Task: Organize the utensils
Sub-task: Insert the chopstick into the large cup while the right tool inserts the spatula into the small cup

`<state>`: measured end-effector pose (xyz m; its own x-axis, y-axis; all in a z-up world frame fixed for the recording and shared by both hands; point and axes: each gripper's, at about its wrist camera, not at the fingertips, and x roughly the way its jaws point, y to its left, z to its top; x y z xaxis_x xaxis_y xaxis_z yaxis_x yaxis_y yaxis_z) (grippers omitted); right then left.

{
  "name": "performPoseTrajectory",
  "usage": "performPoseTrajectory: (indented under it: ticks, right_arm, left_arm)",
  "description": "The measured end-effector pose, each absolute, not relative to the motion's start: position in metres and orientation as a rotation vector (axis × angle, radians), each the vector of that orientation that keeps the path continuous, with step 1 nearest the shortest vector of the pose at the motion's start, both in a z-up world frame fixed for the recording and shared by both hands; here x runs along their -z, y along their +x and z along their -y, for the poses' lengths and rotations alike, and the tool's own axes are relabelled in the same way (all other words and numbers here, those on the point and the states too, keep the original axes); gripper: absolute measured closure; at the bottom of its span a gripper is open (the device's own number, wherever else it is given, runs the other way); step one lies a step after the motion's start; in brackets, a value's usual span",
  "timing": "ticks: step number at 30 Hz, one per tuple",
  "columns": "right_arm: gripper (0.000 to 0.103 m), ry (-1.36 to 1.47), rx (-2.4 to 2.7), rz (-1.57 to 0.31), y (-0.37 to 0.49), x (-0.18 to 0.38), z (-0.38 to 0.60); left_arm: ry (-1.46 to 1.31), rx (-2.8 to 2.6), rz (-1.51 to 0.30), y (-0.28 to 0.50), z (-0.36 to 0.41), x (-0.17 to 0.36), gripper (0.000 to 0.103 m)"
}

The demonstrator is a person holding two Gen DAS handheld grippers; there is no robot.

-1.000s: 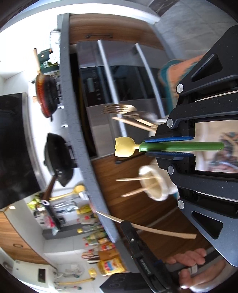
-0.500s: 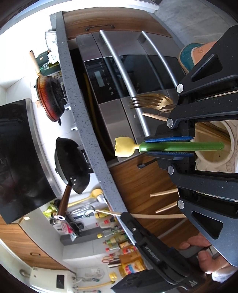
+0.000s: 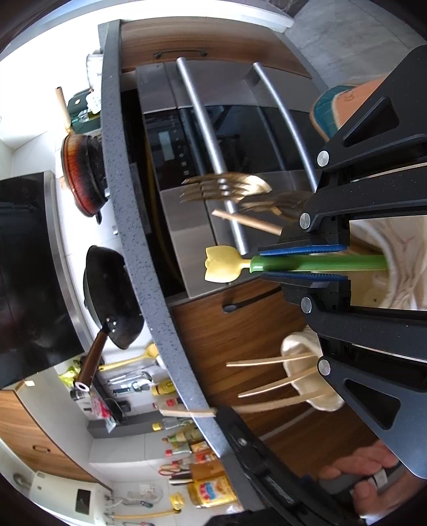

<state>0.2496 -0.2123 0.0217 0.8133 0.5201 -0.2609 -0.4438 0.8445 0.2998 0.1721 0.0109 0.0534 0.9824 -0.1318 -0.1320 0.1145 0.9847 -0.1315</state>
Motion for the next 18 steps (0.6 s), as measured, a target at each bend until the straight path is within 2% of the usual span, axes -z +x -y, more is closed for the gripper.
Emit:
performPoseTrajectory:
  ticks: [8, 18]
  right_arm:
    - [0.092, 0.240, -0.457, -0.352, 0.229, -0.006, 0.226]
    - [0.092, 0.207, -0.432, -0.389, 0.220, 0.004, 0.224]
  left_arm:
    - [-0.180, 0.115, -0.266, 0.154, -0.029, -0.034, 0.099]
    - [-0.174, 0.113, -0.319, 0.148, -0.024, -0.026, 0.096]
